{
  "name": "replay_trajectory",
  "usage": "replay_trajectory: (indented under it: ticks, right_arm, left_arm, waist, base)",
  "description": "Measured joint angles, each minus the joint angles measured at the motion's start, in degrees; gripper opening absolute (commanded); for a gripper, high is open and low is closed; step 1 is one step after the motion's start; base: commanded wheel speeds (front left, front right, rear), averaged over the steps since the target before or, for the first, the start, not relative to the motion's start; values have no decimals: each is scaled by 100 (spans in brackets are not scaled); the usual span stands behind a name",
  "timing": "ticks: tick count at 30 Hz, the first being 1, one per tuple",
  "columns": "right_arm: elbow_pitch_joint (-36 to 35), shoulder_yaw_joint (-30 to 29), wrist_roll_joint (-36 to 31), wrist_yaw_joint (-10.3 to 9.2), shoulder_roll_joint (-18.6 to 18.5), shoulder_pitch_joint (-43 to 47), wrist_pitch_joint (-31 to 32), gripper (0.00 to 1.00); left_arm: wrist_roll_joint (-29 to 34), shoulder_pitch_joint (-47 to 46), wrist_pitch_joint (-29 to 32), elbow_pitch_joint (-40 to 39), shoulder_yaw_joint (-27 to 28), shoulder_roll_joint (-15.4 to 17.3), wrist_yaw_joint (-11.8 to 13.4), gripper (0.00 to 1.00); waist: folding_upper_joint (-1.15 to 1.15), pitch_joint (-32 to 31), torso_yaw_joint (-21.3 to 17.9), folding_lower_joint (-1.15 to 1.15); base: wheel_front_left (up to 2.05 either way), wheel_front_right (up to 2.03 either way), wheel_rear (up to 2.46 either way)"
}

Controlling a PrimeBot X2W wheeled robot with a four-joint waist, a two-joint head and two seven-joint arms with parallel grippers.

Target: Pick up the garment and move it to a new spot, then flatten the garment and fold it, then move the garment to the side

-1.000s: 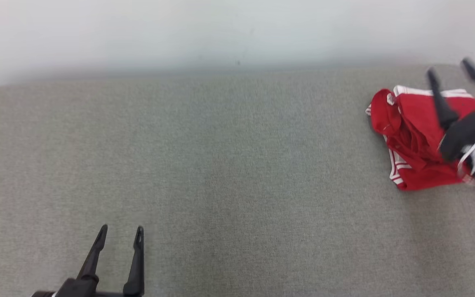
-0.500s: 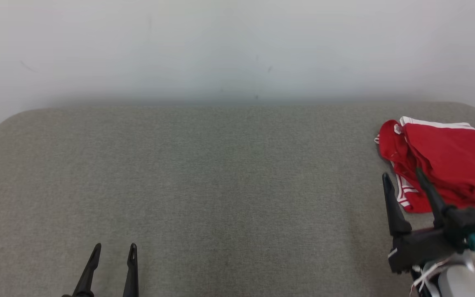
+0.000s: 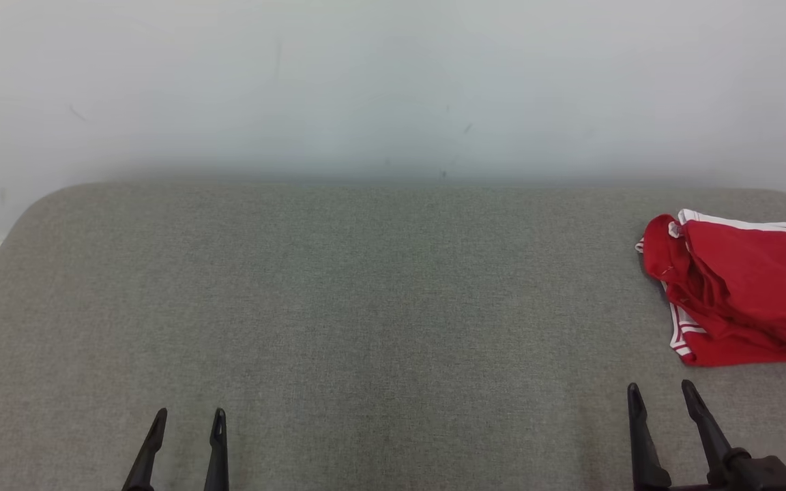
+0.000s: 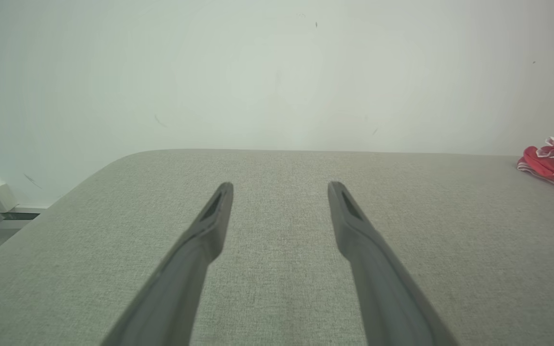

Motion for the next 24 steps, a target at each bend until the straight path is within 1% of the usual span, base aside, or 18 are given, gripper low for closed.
replay_trajectory:
  ticks: [7,15,24]
  right_arm:
    - [-19,-203,-112,0,104,141,0,100]
    - [73,-231,-134,0,138,188,0,100]
    - [166,-183,-98,0,144,183,0,100]
  left_arm:
    - [-1,65,0,14,25,-21,0,100]
    - [16,65,0,85,120,-31,0,100]
    - [-54,65,0,157,68,-40,0,100]
  waist:
    - [1,-39,-110,0]
    - [1,-53,-193,0]
    - [1,-48,-213,0]
  base:
    - [0,0,0]
    - [0,0,0]
    - [0,0,0]
